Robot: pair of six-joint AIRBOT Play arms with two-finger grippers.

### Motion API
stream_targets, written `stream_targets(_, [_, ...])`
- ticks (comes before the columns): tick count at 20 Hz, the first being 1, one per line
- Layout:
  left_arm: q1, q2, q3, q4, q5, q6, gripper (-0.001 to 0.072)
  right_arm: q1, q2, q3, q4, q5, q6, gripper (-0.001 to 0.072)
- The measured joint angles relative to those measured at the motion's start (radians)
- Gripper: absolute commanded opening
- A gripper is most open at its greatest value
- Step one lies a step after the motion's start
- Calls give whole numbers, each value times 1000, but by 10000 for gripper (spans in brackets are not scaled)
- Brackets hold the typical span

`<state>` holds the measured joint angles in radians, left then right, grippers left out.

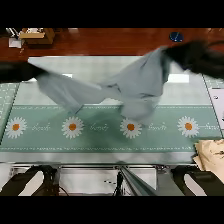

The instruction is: Fold the shirts.

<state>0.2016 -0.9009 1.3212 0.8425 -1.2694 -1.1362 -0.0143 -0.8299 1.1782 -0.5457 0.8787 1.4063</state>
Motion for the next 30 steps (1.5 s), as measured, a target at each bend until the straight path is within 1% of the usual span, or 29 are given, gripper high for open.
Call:
stream_targets(3, [88,50,301,7,11,-27,19,-125,27,255,-94,-2,16,19])
stream_targets(7, [141,86,594,78,18,-84,18,-262,40,544,-294,37,90,19])
stream_targets(9, [150,115,666,119,23,-102,19,-302,42,630,-389,89,114,19])
stream_targets(11, [156,143,704,180,-1,-118,19,-323,40,677,-477,152,129,19])
stream_targets(14, [153,160,699,252,-81,-141,18,-337,-1,709,-577,280,136,19])
stream_targets(16, [142,165,636,253,-139,-149,18,-341,-67,718,-602,385,125,19])
stream_targets(18, [131,165,521,242,-185,-154,18,-334,-170,723,-605,481,103,19])
stream_targets(21, [111,159,288,227,-204,-128,18,-286,-361,727,-628,546,74,19])
stream_targets(24, [62,140,16,221,-134,-100,18,-200,-586,727,-636,544,49,20])
stream_targets(28, [-69,91,-296,214,56,-85,19,-90,-842,727,-640,447,41,21])
stream_targets(29, [-105,76,-352,214,96,-82,19,-68,-893,727,-640,431,45,36])
stream_targets(30, [-140,57,-404,213,138,-82,19,-52,-935,727,-640,423,50,181])
